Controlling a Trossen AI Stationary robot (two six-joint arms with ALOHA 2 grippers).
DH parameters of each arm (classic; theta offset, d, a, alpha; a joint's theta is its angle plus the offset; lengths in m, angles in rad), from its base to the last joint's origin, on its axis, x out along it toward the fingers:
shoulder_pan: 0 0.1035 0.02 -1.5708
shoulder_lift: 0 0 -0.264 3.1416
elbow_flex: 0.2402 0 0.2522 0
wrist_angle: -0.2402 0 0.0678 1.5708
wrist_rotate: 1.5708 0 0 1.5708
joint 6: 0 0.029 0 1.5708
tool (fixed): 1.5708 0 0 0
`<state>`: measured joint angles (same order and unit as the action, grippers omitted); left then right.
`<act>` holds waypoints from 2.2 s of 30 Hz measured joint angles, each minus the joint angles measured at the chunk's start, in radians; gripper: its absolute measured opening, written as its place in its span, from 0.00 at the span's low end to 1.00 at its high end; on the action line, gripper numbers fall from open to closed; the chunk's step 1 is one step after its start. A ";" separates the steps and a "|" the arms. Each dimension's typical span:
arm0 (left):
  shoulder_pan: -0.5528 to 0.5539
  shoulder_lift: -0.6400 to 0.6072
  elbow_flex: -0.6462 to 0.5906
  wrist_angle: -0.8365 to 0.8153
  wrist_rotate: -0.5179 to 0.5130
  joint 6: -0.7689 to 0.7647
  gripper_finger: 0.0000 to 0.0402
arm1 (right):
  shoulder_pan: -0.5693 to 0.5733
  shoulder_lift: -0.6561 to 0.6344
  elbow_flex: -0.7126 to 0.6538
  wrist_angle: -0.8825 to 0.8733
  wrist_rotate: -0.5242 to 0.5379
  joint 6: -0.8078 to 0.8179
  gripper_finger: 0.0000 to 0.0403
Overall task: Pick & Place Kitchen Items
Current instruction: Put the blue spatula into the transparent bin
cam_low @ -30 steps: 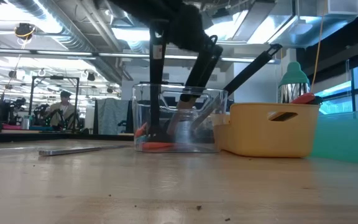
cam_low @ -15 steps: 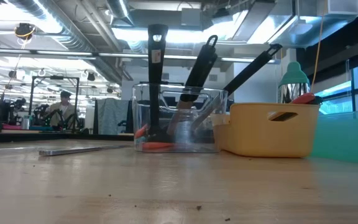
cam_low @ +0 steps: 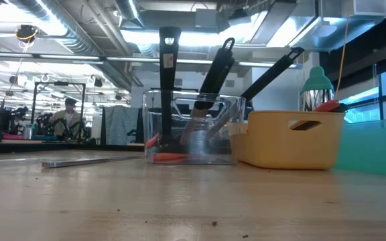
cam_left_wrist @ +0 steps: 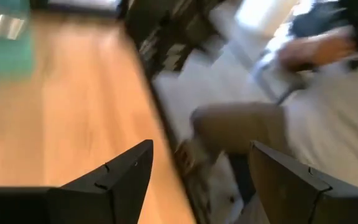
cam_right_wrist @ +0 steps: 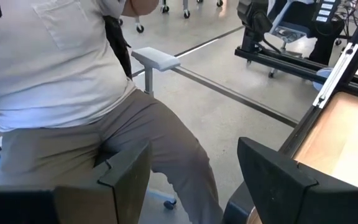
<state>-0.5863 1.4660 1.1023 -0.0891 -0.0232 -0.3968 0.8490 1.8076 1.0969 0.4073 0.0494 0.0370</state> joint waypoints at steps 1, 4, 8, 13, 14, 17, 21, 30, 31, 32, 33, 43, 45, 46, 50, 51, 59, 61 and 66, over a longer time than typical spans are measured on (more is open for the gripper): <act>-0.019 0.009 0.000 -0.037 -0.043 -0.056 0.64 | 0.000 0.000 0.000 0.004 0.000 -0.002 0.60; -0.075 0.024 0.000 -0.176 -0.145 -0.236 0.64 | -0.003 0.000 0.000 0.007 0.001 -0.007 0.60; -0.153 0.031 0.000 -0.344 -0.256 -0.448 0.63 | -0.016 0.000 0.000 0.011 0.002 -0.009 0.60; -0.252 0.031 0.000 -0.491 -0.418 -0.631 0.63 | -0.037 0.000 0.001 0.011 0.002 -0.011 0.60; -0.272 0.031 0.000 -0.526 -0.458 -0.671 0.63 | -0.043 0.000 0.001 0.012 0.002 -0.011 0.60; -0.329 0.044 0.000 -0.648 -0.589 -0.830 0.63 | -0.063 0.000 0.000 0.017 0.002 -0.011 0.60; -0.399 0.121 0.000 -0.768 -0.703 -1.078 0.63 | -0.092 0.000 0.001 0.012 0.002 -0.011 0.60; -0.493 0.452 0.000 -0.748 -1.049 -1.558 0.30 | -0.103 0.000 0.001 -0.056 0.002 -0.011 0.60; -0.496 0.480 0.000 -0.747 -1.060 -1.606 0.23 | -0.103 0.000 0.001 -0.058 0.002 -0.015 0.60; -0.499 0.505 0.000 -0.738 -1.054 -1.633 0.16 | -0.104 0.000 0.001 -0.058 0.002 -0.020 0.60; -0.501 0.523 0.000 -0.721 -1.039 -1.641 0.09 | -0.105 0.000 0.001 -0.058 0.002 -0.023 0.60; -0.546 0.538 0.108 -0.718 -0.900 -1.552 0.01 | -0.140 0.000 0.001 -0.052 0.002 -0.075 0.60; -0.546 0.538 0.116 -0.703 -0.844 -1.535 0.01 | -0.148 0.000 0.001 -0.052 0.002 -0.075 0.60; -0.546 0.538 0.116 -0.687 -0.816 -1.523 0.01 | -0.151 0.000 0.001 -0.053 0.002 -0.075 0.60; -0.543 0.543 0.116 -0.673 -0.761 -1.516 0.01 | -0.161 0.000 0.001 -0.066 0.002 -0.075 0.60; -0.539 0.545 0.116 -0.672 -0.760 -1.518 0.01 | -0.162 0.000 0.001 -0.067 0.002 -0.075 0.60; -0.461 0.583 0.121 -0.648 -0.624 -1.403 0.01 | -0.162 0.000 0.001 -0.068 0.000 -0.075 0.60; -0.444 0.599 0.121 -0.588 -0.631 -1.354 0.01 | -0.162 0.000 0.001 -0.067 -0.001 -0.075 0.60; -0.404 0.604 0.119 -0.521 -0.651 -1.262 0.01 | -0.161 0.000 0.001 -0.067 -0.001 -0.074 0.60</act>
<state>-0.9902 2.0700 1.2208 -0.6102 -0.6742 -1.6586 0.6880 1.8076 1.0977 0.3401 0.0486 -0.0369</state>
